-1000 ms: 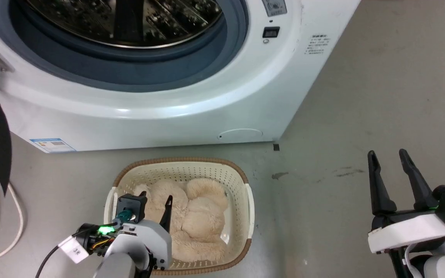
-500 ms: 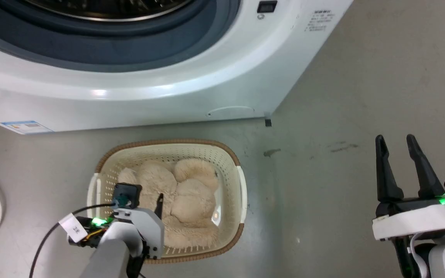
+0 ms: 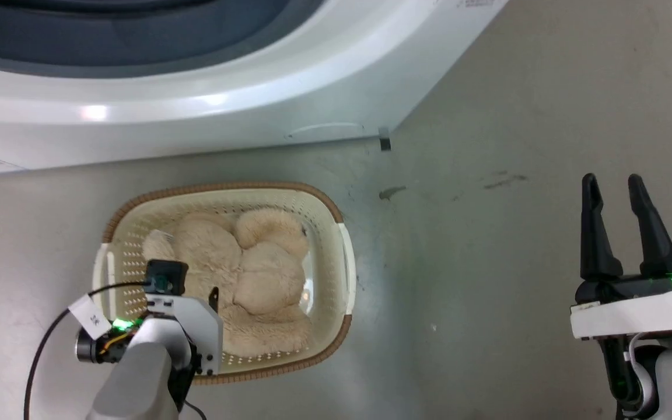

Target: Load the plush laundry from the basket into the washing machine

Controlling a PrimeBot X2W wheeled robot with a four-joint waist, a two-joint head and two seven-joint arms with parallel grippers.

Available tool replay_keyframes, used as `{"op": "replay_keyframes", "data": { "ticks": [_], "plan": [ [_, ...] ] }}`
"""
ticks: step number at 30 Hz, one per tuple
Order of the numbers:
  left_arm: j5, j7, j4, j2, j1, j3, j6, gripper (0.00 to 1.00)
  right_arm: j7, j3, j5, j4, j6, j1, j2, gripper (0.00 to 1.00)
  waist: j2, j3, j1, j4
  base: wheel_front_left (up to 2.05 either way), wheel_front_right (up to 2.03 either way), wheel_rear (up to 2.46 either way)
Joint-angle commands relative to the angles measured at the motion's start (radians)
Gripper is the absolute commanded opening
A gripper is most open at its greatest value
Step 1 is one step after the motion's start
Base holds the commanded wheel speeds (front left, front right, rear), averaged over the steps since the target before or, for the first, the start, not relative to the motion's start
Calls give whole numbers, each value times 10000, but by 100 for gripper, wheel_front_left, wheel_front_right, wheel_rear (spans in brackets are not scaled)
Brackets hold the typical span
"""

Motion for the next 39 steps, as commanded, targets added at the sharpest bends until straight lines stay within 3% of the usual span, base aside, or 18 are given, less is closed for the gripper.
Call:
{"op": "replay_keyframes", "data": {
  "ticks": [1, 14, 19, 35, 36, 37, 38, 39],
  "plan": [
    [-126, 52, 341, 84, -377, -70, 69, 100, -126, -29, 157, -65, 6, -245, -1, 100, 0, 287, -1, -151, 0, 0, 0],
    [-153, 640, 1698, 700, -1737, -762, 244, 100, -398, 179, 850, -190, 7, -691, -1, 100, 0, 1514, -1, -721, 0, 0, 0],
    [-327, 739, 2209, 788, -2366, -930, 25, 100, -502, 167, 1141, -231, 7, -872, -1, 100, 0, 2054, -1, -917, 0, 0, 0],
    [-693, 700, 3524, 1251, -3733, -1441, -99, 100, -768, 390, 1780, -171, 8, -1367, -1, 100, 0, 3485, -1, -1478, 0, 0, 0],
    [-735, 668, 3525, 1224, -3706, -1451, -125, 33, -768, 373, 1758, -160, 8, -1360, -1, 100, 0, 3459, -1, -1476, 0, 0, 0],
    [-735, 668, 3525, 1224, -3706, -1451, -125, 33, -768, 373, 1758, -160, 8, -1360, -1, 100, 0, 3459, -1, -1476, 0, 0, 0],
    [-758, 609, 3525, 1174, -3668, -1469, -201, 0, -768, 367, 1739, -137, 8, -1345, -1, 100, 0, 3404, -1, -1473, 0, 0, 0],
    [-794, 468, 3526, 1097, -3591, -1503, -304, 0, -768, 348, 1688, -90, 8, -1296, -1, 100, 0, 3274, -1, -1454, 0, 0, 0]
  ]
}}
